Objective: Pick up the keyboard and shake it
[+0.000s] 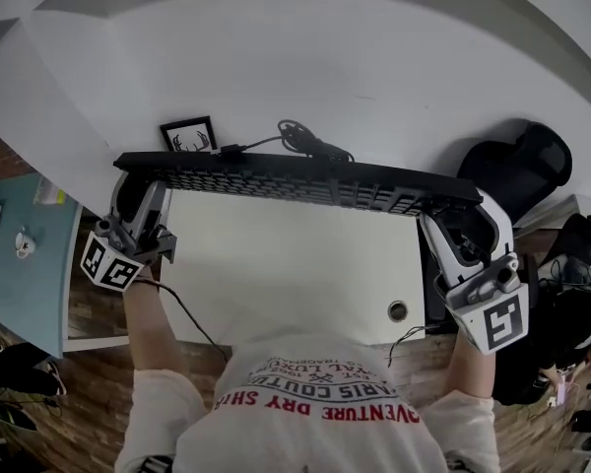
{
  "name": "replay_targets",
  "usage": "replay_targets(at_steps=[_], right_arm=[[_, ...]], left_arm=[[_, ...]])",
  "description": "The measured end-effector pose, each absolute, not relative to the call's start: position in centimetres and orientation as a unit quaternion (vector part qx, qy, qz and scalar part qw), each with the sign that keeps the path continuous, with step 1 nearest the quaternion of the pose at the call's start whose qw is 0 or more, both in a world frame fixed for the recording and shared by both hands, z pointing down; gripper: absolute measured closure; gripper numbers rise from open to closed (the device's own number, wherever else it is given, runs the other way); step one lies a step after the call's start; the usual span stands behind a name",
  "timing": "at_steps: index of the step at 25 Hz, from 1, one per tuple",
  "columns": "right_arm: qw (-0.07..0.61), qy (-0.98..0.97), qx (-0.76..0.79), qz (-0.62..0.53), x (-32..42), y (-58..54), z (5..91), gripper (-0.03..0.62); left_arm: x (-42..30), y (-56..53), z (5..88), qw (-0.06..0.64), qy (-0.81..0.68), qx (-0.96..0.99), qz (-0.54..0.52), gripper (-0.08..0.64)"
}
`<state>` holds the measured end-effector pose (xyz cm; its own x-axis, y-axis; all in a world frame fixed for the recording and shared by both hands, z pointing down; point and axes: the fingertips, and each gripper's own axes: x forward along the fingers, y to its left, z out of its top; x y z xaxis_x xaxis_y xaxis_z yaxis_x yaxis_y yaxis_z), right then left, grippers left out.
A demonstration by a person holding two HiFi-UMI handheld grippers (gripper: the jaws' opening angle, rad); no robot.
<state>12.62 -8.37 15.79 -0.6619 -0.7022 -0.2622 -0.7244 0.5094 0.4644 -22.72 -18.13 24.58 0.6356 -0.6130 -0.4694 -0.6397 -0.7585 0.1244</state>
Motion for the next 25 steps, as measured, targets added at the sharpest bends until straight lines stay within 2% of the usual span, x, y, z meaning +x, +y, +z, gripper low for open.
replay_targets(at_steps=[7, 15, 25], right_arm=[[0.025, 0.851, -0.389, 0.352, 9.7, -4.8, 14.2, 0.402], [0.013, 0.859, -0.403, 0.317, 11.8, -6.3, 15.9, 0.402], [0.023, 0.884, -0.434, 0.173, 17.5, -13.8, 21.1, 0.4]], left_arm=[[-24.2, -18.7, 24.8, 0.007, 0.317, -0.903, 0.292, 0.334], [-22.5, -19.4, 25.7, -0.006, 0.317, -0.911, 0.263, 0.334], [-20.2, -17.5, 22.0, 0.093, 0.401, -0.896, 0.168, 0.334]])
